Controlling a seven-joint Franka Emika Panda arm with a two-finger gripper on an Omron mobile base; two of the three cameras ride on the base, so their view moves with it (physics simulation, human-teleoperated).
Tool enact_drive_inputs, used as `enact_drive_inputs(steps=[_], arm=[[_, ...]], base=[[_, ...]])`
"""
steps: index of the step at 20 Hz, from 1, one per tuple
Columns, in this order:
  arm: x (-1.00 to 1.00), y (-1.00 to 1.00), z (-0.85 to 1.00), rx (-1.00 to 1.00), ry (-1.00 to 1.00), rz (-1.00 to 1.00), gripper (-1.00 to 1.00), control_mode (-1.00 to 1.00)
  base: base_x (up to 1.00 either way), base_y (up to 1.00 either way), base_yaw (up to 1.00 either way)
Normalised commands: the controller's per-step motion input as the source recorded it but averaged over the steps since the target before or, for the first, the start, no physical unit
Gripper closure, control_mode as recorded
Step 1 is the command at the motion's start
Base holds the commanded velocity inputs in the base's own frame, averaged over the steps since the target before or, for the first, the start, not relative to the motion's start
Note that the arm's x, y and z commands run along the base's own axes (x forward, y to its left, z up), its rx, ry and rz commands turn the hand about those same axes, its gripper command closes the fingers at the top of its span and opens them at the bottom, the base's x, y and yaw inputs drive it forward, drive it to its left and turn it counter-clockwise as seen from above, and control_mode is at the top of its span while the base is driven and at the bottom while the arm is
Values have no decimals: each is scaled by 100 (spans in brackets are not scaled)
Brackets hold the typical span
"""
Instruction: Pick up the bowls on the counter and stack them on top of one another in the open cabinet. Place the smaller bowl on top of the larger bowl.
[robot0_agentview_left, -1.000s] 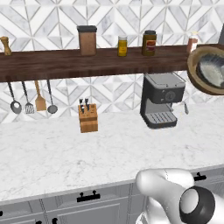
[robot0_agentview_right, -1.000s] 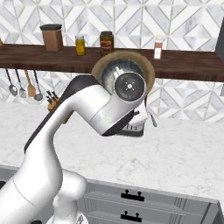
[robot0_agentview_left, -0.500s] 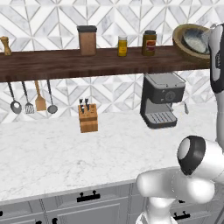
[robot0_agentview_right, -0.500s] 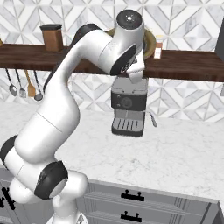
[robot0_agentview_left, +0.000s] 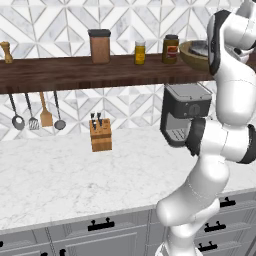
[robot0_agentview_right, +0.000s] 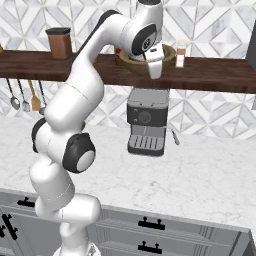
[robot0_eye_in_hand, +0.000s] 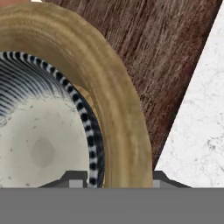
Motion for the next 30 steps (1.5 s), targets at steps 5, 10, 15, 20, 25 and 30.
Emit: enact_drive_inputs(steps=[5, 10, 15, 20, 25, 30], arm=[[91, 0, -2, 0, 4, -6, 100, -100], [78, 0, 0, 0, 0, -6, 100, -100], [6, 0, 0, 0, 0, -1, -100, -100], [-84, 0, -1, 0, -26, 0, -100, -100], [-100, -3, -42, 0, -46, 0, -100, -100], [-100, -34, -98, 0, -58, 0, -100, -100]], base=[[0, 0, 0], [0, 0, 0], [0, 0, 0], [0, 0, 0], [0, 0, 0], [0, 0, 0]])
